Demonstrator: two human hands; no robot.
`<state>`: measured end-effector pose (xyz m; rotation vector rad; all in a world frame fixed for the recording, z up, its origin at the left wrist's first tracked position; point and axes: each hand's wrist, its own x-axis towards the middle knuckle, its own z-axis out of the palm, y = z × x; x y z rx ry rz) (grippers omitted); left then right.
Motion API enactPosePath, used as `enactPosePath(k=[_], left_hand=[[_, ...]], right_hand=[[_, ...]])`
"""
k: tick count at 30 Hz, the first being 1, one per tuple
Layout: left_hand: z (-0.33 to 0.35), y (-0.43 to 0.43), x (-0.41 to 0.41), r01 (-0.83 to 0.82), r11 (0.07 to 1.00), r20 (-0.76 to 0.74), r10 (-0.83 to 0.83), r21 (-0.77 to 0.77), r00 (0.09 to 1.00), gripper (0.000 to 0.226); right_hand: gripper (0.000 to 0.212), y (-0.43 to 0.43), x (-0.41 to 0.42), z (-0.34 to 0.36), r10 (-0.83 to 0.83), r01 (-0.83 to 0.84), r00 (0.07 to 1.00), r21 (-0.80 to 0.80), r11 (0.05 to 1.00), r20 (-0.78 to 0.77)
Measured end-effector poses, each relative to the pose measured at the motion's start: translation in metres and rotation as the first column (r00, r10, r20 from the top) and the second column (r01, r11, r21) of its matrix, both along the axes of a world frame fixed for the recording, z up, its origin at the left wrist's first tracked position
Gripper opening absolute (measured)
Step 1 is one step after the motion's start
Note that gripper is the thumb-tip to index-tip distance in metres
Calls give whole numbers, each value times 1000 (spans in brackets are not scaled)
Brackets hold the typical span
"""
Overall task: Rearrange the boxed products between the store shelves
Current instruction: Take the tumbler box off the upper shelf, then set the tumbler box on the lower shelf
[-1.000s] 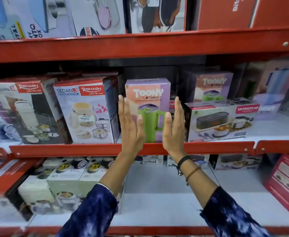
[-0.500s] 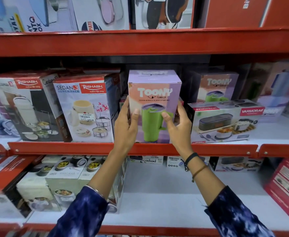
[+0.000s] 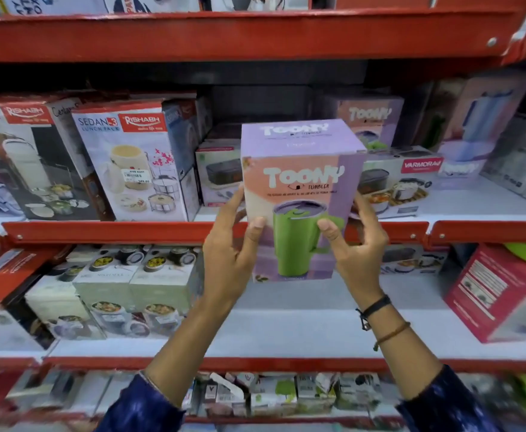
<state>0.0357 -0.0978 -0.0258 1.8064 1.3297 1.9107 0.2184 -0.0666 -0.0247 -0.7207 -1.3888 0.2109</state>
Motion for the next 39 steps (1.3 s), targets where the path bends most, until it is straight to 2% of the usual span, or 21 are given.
enactPosePath(k=[4,11,17,21,23,26,29,30,33,35,37,39], left_hand=[[-46,-11,13,74,992,-30,-78,-105,997,50],[-125,-9,25,161,926,-71,-196,-342,978,57],[-170,2,38,177,875,-52,-223,-450,973,43],[-191,14,46,188,832,-29,-238,-521,971,52],[-197,19,50,197,813,-19,-247,-549,969,49],[-206,26,55,205,798,-4,-252,-567,968,48],[-211,29,58,203,794,29,-227,-574,973,74],[-212,29,59,189,795,20,-217,-576,976,72],[-216,28,62,170,787,-7,-216,-594,976,49],[-219,26,62,161,788,-23,-216,-594,976,55],[-218,24,63,93,824,-59,-151,-558,987,64],[-208,20,65,11,893,-79,-52,-450,996,63]], right_hand=[[61,-7,30,-48,-12,17,996,-61,998,88],[69,-10,63,-129,129,-54,974,-363,930,185],[67,-5,67,-172,208,-92,965,-536,839,159],[67,5,70,-194,229,-86,962,-634,769,148],[67,10,71,-203,231,-80,963,-673,735,137],[67,16,73,-212,232,-81,965,-705,704,120],[66,18,74,-217,237,-83,965,-734,674,108],[66,18,74,-219,236,-82,966,-737,671,108],[64,19,75,-223,234,-53,961,-735,676,145],[65,18,77,-224,225,-13,955,-729,684,194],[68,16,81,-222,194,22,954,-696,717,230],[70,14,85,-211,130,41,967,-633,773,221]])
